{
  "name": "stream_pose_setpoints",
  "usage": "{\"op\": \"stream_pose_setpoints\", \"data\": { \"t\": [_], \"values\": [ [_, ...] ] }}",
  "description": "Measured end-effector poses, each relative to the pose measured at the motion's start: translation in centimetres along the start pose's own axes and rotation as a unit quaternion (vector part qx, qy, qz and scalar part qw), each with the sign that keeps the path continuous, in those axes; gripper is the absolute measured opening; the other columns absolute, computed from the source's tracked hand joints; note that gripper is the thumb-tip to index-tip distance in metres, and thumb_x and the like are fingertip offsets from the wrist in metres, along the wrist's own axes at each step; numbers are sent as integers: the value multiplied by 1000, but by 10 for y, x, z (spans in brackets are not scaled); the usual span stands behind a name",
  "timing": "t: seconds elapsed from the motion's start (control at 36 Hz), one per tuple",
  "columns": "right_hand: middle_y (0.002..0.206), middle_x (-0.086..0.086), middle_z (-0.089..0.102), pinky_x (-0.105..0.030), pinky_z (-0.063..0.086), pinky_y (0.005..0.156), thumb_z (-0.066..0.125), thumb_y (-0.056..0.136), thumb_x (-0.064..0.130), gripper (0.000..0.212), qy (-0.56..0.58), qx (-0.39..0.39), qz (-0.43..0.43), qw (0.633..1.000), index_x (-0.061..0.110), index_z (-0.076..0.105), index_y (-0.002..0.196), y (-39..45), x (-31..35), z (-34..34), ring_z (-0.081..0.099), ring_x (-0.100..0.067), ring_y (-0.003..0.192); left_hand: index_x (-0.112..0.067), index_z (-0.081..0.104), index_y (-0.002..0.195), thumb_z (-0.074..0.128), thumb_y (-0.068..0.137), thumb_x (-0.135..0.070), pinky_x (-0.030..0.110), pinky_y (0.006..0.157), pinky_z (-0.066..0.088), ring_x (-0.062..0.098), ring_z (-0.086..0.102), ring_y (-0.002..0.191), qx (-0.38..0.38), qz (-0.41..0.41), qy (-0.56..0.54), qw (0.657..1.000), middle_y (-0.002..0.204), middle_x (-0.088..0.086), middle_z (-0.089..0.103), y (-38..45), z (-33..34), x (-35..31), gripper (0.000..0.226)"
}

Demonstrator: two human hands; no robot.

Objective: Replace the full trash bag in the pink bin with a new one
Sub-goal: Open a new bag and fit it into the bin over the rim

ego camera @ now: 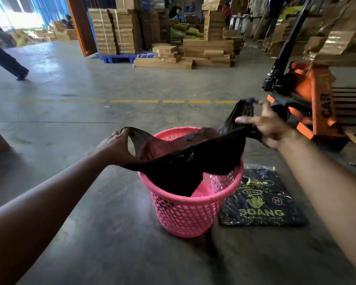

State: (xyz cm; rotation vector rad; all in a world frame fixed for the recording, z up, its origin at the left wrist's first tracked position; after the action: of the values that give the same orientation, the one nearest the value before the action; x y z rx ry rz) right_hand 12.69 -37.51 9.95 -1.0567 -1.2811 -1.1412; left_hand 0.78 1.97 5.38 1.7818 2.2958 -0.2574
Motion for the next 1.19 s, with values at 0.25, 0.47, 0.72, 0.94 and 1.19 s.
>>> {"op": "stream_pose_setpoints", "data": {
  "t": [0.25,0.47,0.72,0.94,1.19],
  "values": [
    [133,-25,52,-30,61,60,65,78,-15,100,-112,-48,-113,986,46,26,146,-6,4,-40,72,-11,70,-17,40,140,64,35,-67,36,84,54,28,62,107,52,-1,-72,996,105,6,64,2,3,17,119],
    [69,1,71,-10,37,48,51,79,-7,41,-555,46,-204,805,16,83,89,-29,28,1,58,-8,50,-35,27,147,74,38,-64,43,72,63,25,60,113,64,48,-76,994,125,8,54,-2,2,21,122],
    [86,-5,71,-34,52,65,81,59,45,53,-696,82,-104,706,20,52,96,-33,1,-10,68,-30,86,-28,13,158,68,45,-68,36,88,50,24,58,103,32,133,-26,990,120,6,55,-21,11,23,132],
    [100,0,66,-30,46,70,92,58,40,82,-556,132,-62,818,27,29,109,-83,-83,-53,68,-19,81,-18,32,146,84,42,-59,29,65,40,7,53,69,-23,169,-56,984,120,0,46,-66,38,28,123],
    [108,2,66,-46,56,76,65,43,92,105,-584,66,-94,804,30,34,122,-92,-133,-55,66,-27,90,-19,39,122,82,45,-57,38,63,51,30,61,71,-83,123,-82,986,116,2,38,-65,56,36,96]
  ]
}}
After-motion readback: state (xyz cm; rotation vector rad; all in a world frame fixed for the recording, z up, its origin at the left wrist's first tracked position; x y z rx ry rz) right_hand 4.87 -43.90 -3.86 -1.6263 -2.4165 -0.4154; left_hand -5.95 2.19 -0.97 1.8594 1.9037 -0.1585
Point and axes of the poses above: each hand's wrist, its own y-axis towards the middle knuckle, its own z-axis out of the palm, x = y × z, the point moved 6 cm from there along y, towards the middle knuckle
